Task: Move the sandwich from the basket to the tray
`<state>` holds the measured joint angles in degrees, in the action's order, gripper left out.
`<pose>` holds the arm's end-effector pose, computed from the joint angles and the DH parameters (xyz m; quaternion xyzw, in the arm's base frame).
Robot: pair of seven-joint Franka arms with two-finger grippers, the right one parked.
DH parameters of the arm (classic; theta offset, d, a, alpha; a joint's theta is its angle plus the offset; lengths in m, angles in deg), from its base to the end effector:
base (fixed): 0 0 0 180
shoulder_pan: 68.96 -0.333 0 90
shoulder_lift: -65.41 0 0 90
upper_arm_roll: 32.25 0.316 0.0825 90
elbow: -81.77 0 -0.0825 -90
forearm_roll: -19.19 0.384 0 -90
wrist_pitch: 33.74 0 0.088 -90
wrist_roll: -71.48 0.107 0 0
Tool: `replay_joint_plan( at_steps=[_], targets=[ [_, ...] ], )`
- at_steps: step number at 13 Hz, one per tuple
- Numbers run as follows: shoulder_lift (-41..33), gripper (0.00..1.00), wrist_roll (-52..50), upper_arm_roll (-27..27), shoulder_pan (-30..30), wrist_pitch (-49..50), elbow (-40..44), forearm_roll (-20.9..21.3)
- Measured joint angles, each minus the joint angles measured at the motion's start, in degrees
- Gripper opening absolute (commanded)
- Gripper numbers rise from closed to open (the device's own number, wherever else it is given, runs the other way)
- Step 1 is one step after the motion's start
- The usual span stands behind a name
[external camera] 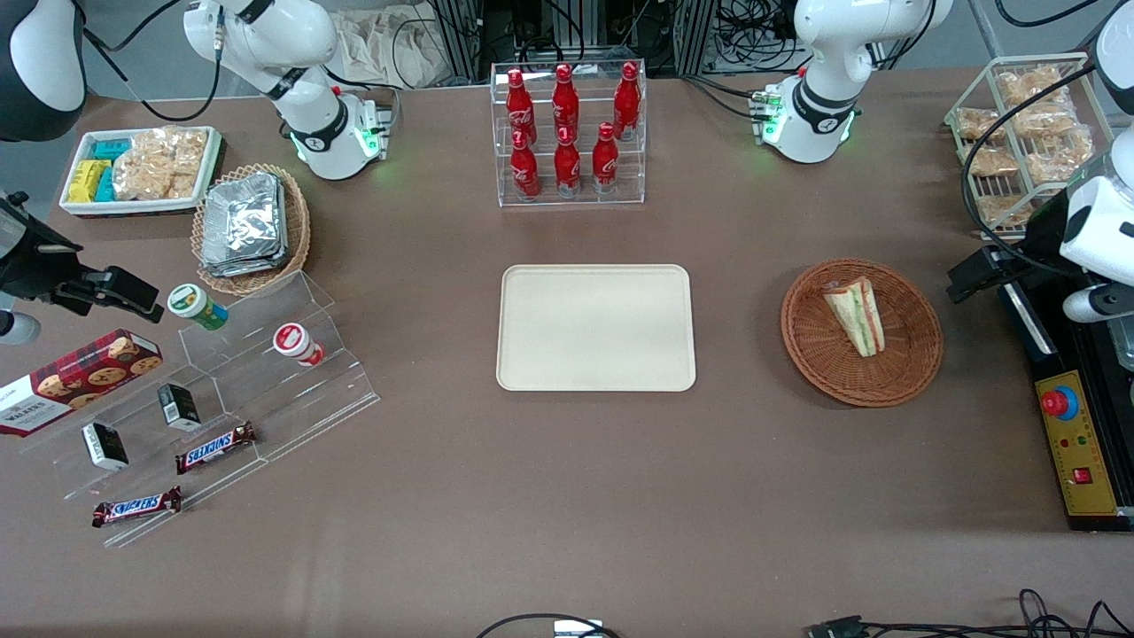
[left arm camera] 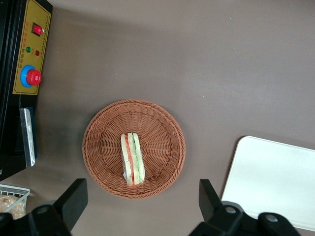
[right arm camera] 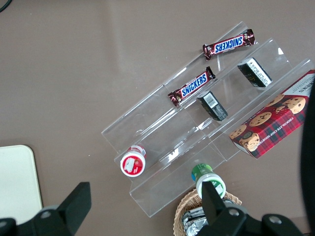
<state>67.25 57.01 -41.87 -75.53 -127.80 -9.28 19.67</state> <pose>0.5696 -0.0280 0.6043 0.9950 0.0993 0.0105 0.0001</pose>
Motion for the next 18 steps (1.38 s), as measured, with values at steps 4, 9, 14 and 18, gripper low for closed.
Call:
replay_joint_plan(
  at_steps=[4,9,14,18],
  targets=[
    [0.0,1.0,0.0,0.0,0.0,0.0,0.0,0.0],
    [0.4,1.0,-0.1,0.5,-1.0,0.3,0.0,0.1],
    [1.2,1.0,-0.2,0.3,-2.0,2.3,-1.4,0.2],
    [-1.1,1.0,-0.8,-0.4,-1.8,-9.6,-12.7,0.1]
  ],
)
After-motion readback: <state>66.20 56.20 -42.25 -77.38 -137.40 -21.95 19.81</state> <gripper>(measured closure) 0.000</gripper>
